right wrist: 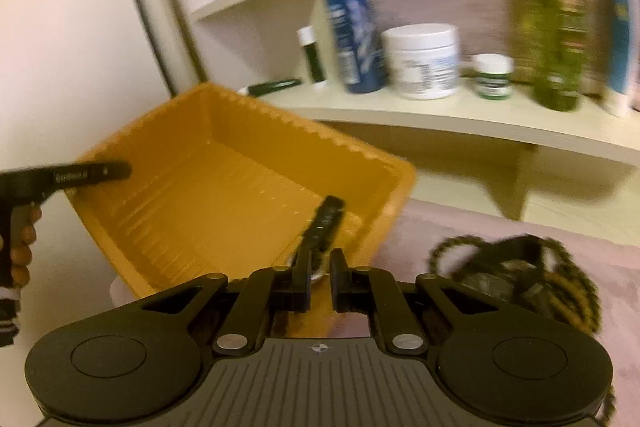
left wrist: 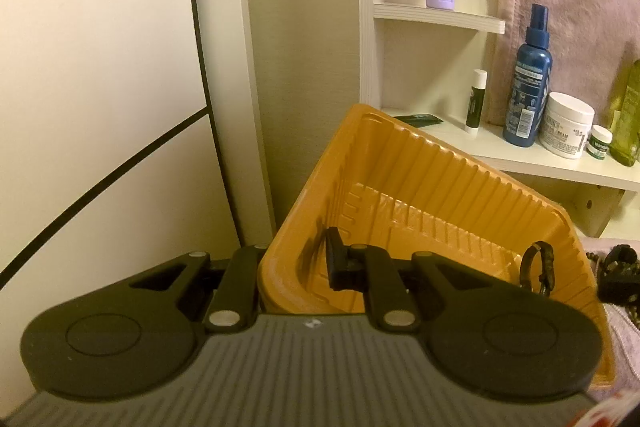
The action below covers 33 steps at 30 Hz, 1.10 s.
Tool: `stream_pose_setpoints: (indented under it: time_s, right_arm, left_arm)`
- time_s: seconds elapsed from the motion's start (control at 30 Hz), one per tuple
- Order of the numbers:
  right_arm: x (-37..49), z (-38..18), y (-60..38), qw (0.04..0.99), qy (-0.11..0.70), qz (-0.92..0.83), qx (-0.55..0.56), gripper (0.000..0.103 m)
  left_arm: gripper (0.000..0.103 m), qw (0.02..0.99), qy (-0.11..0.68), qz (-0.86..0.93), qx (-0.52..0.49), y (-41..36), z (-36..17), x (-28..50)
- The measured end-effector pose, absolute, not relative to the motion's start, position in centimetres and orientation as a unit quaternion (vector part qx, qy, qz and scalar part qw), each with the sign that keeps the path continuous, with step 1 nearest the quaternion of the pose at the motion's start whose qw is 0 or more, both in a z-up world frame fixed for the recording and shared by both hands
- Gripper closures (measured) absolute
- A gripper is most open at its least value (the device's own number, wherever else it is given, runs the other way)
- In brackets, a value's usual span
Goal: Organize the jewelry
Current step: 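Grasp a black strap item from the pile with the right tool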
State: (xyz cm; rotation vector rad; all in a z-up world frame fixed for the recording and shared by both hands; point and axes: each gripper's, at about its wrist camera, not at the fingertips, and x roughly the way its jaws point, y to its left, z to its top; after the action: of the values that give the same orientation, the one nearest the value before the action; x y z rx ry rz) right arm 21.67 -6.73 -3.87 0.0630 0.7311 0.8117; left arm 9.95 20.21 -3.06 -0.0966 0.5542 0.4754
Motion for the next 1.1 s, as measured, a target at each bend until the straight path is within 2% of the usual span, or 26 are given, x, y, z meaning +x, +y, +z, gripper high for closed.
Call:
stream_pose_setpoints:
  time_s: [0.13, 0.2, 0.27, 0.37, 0.63, 1.1]
  right_arm:
    - [21.4, -3.7, -9.3, 0.865, 0.350, 0.358, 0.046, 0.092]
    - [21.6, -3.8, -10.6, 0.869, 0.354, 0.343, 0.049, 0.088]
    - [22.0, -4.1, -11.8, 0.870, 0.359, 0.332, 0.059, 0.080]
    - [22.7, -4.4, -13.4, 0.879, 0.359, 0.307, 0.068, 0.076]
    - [25.7, -5.1, -15.9, 0.885, 0.369, 0.266, 0.095, 0.075]
    - [29.7, -7.7, -14.8, 0.880, 0.396, 0.241, 0.105, 0.075]
  left_arm:
    - [0.089, 0.933, 0.271, 0.233, -0.048, 20.2, -3.1, 10.0]
    - [0.089, 0.933, 0.271, 0.232, -0.047, 20.3, -3.2, 10.0]
    - [0.089, 0.933, 0.270, 0.232, -0.048, 20.3, -3.2, 9.9]
    - [0.089, 0.933, 0.270, 0.232, -0.047, 20.3, -3.2, 10.0]
    - [0.089, 0.934, 0.270, 0.231, -0.045, 20.3, -3.2, 10.0]
    - [0.089, 0.933, 0.270, 0.232, -0.043, 20.2, -3.2, 10.1]
